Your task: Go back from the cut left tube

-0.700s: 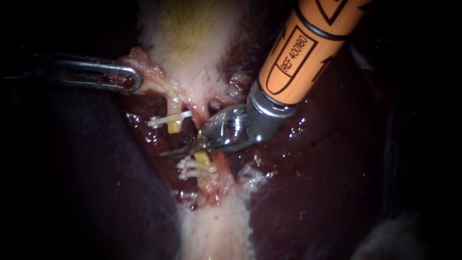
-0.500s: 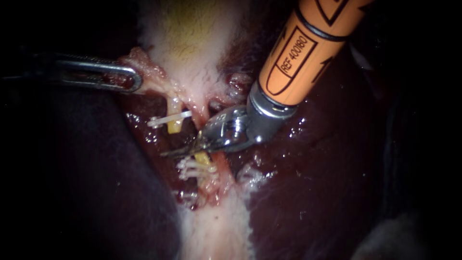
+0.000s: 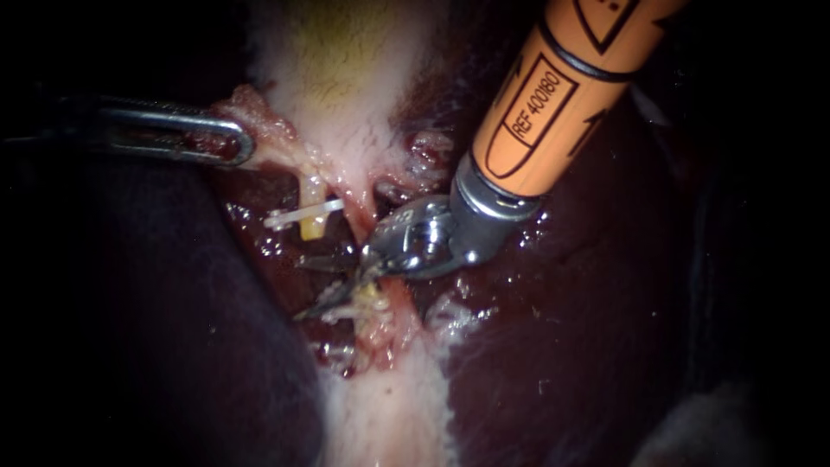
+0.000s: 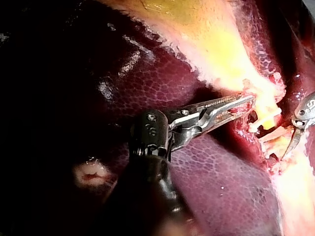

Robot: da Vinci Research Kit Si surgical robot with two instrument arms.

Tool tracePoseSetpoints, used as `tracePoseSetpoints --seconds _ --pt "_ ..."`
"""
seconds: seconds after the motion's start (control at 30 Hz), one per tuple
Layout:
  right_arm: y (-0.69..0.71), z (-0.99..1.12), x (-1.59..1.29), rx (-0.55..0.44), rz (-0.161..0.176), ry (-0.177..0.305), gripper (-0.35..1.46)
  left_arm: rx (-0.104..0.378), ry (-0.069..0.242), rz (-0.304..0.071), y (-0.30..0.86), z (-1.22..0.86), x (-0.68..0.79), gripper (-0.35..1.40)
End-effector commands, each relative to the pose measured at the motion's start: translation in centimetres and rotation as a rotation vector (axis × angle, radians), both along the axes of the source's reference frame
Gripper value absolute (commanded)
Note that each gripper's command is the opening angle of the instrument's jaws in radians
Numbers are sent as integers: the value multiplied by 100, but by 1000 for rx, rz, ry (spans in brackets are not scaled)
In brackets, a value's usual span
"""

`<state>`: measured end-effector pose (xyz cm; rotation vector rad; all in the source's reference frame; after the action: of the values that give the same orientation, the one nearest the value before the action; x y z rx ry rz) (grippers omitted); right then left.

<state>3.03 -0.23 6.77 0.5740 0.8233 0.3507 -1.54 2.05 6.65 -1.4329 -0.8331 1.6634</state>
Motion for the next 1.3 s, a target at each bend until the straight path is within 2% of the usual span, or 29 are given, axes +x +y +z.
tracePoseSetpoints --seconds 0.03,0.2,0.37,0.53,0.67,1.03,1.3 --pt "0 -8 -8 -49 23 -6 143 1 -1 1 0 1 1 -35" --pt "3 -39 -46 -136 32 -12 143 1 -2 3 2 4 3 -35" --pt "13 -66 -97 -211 49 -33 143 1 -2 3 2 4 3 -35" --pt "18 -77 -147 -253 76 -68 143 1 -2 3 2 4 3 -35" --pt "18 -78 -170 -262 76 -78 143 1 -2 3 2 5 3 -35" --pt "19 -78 -176 -257 78 -81 145 -3 -1 2 3 14 0 -35" --pt "20 -78 -177 -256 78 -81 145 -16 6 -4 -1 43 -25 -35"
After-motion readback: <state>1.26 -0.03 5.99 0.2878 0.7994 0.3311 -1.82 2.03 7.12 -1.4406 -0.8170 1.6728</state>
